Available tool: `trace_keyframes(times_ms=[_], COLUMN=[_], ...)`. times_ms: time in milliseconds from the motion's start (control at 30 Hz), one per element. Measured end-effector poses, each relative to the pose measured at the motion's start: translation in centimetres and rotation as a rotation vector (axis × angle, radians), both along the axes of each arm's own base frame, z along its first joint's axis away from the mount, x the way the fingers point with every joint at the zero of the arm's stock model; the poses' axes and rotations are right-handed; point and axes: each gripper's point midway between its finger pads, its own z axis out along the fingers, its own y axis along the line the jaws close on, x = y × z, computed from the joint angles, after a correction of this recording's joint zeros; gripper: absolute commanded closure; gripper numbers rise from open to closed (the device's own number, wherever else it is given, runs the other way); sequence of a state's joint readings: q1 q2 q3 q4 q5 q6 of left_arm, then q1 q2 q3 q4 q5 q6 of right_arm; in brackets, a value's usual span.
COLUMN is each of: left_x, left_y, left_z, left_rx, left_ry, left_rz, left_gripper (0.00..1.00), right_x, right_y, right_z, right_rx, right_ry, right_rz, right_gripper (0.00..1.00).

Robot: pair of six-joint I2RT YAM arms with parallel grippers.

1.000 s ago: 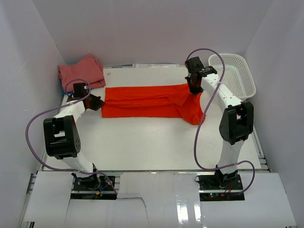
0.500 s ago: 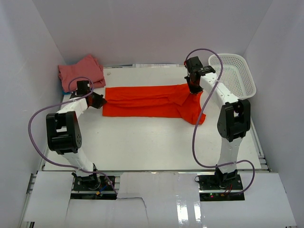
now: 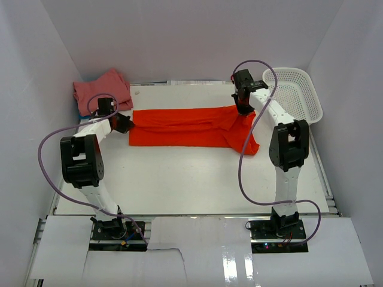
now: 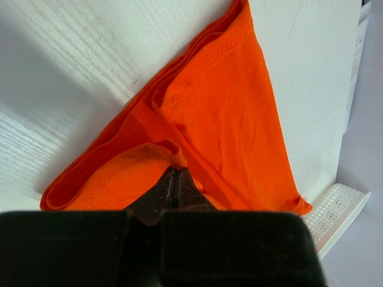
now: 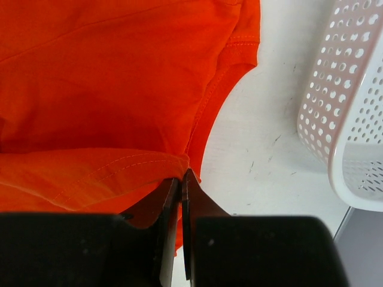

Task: Fold and stack the t-shirts
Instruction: Fold the other side of the tshirt into a rectangle

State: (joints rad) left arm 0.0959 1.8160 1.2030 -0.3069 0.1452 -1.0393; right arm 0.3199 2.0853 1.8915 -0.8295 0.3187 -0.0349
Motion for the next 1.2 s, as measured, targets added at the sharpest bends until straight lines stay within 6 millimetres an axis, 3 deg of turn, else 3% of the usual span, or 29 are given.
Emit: trace_keyframes(times_ms=[600,767,967,1000,1067,1100,1133,1200], left_x=[1.4,1.5,1.9,1.9,1.9,1.9,1.9,1.9], left_y=[-0.1,-0.1,-0.1,-0.1,0.0,0.0,0.0,0.0], left_z=[-4.0,-4.1,-3.7,-3.7,-3.7,-3.7,-3.7,-3.7], left_rx=[-0.013,-0.014,-0.007,-0.008,-0.005,-0.005,-0.004,-0.001], left_ry=[0.075,0.077,0.062,0.062,0.061,0.061,0.060,0.057], left_rz=[-0.017,-0.018,-0.024,-0.025,-0.028,-0.028,-0.028,-0.031], left_gripper=[1.00,0.99,0.89,0.82,0.79,0.72,0.60,0.47], right_x=[2.5,3.7,5.2,5.5,6.1,6.3,6.5,6.8], right_y=[-0.1,0.2,0.2,0.2,0.2,0.1,0.1,0.1], right_z=[-2.8,-3.4,-3.5,-3.4,-3.5,-3.5,-3.6,-3.8], right_rx=[-0.004,-0.004,-0.005,-0.003,-0.002,-0.001,-0.001,-0.002], right_ry=[-0.002,-0.018,-0.044,-0.054,-0.068,-0.073,-0.078,-0.084], right_rz=[0.007,0.016,0.023,0.022,0.022,0.022,0.023,0.025], right_gripper=[0.92,0.92,0.92,0.92,0.92,0.92,0.92,0.92])
